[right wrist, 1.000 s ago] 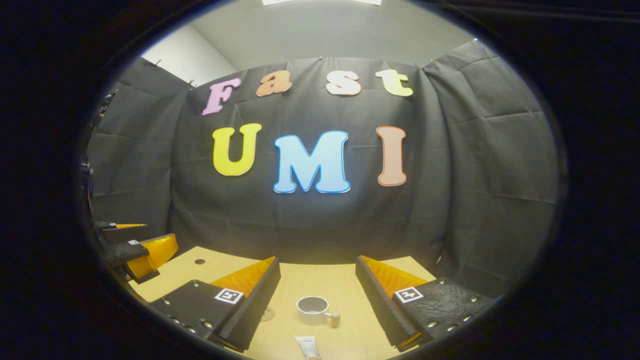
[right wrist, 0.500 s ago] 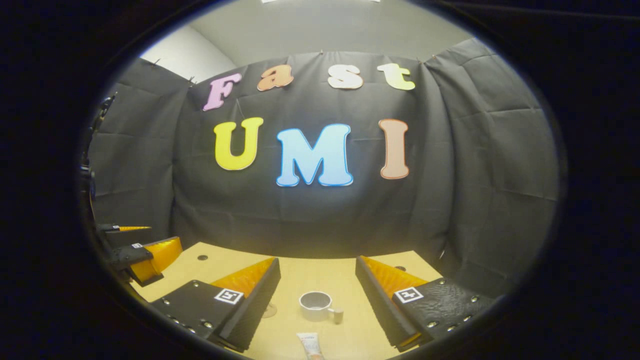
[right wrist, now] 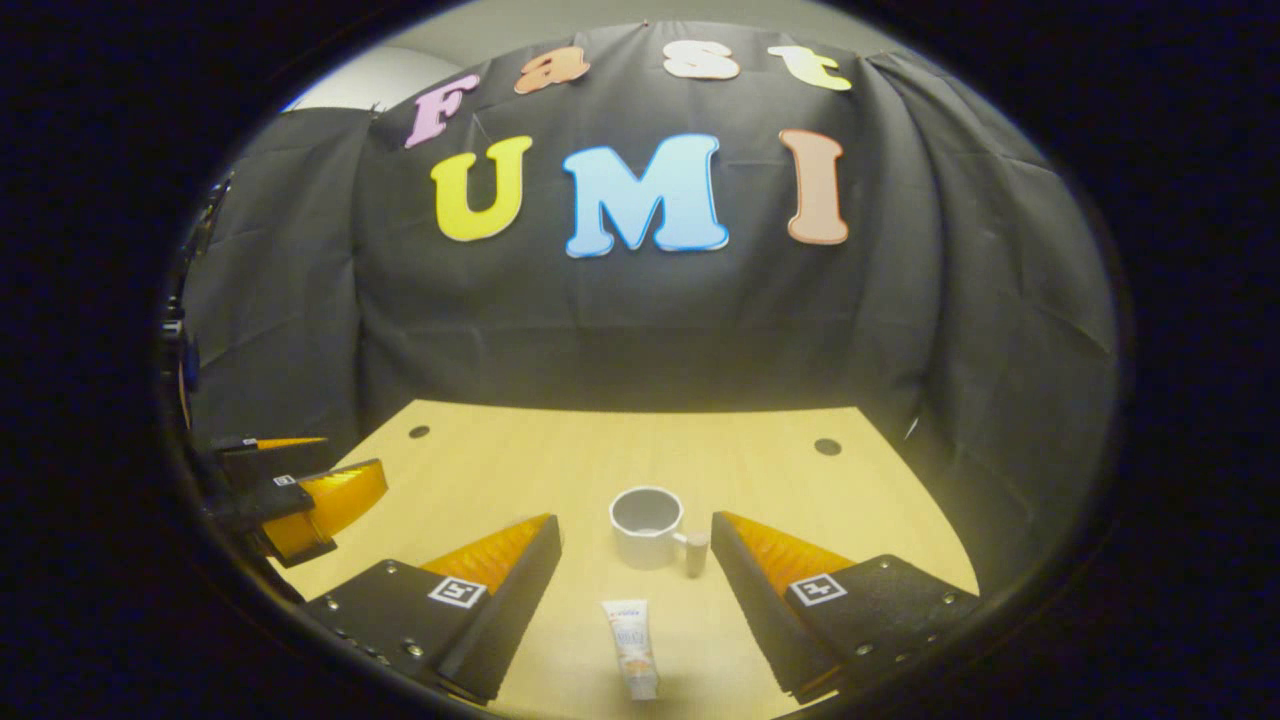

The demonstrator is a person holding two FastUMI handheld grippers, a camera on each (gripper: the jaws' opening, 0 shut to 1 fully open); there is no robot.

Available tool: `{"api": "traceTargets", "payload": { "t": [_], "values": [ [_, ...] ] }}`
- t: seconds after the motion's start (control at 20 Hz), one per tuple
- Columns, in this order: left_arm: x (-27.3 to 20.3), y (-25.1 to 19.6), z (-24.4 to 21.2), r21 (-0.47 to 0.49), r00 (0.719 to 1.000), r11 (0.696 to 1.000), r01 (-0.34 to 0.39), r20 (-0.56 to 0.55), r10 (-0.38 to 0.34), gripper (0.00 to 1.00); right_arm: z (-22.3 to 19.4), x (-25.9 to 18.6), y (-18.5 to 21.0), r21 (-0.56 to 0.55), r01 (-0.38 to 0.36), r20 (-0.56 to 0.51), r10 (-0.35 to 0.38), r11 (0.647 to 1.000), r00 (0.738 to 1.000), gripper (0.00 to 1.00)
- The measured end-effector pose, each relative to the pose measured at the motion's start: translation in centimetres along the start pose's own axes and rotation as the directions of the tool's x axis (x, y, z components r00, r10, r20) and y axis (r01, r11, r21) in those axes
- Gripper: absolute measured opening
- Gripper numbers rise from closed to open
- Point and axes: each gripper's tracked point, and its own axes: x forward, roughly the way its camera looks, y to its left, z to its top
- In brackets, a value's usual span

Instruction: Put the toothbrush and toothpaste on the desktop into the cup, then pick up the cup and place it on the coaster on the desktop.

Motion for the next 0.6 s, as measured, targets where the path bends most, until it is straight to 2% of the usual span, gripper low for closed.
{"api": "traceTargets", "payload": {
  "t": [0.3,0.6],
  "values": [
    [2.6,-0.9,-6.2,-0.019,0.986,0.999,0.034,-0.161,-0.037,0.98,-4.3,1.9,0.9,-0.033,-0.06,-0.152,0.054,0.998,0.987,0.94],
    [4.3,-1.2,-11.5,-0.046,0.942,0.998,0.03,-0.333,-0.044,0.99,-7.5,3.5,0.8,0.001,-0.075,-0.285,0.072,0.997,0.956,0.94]
  ]
}}
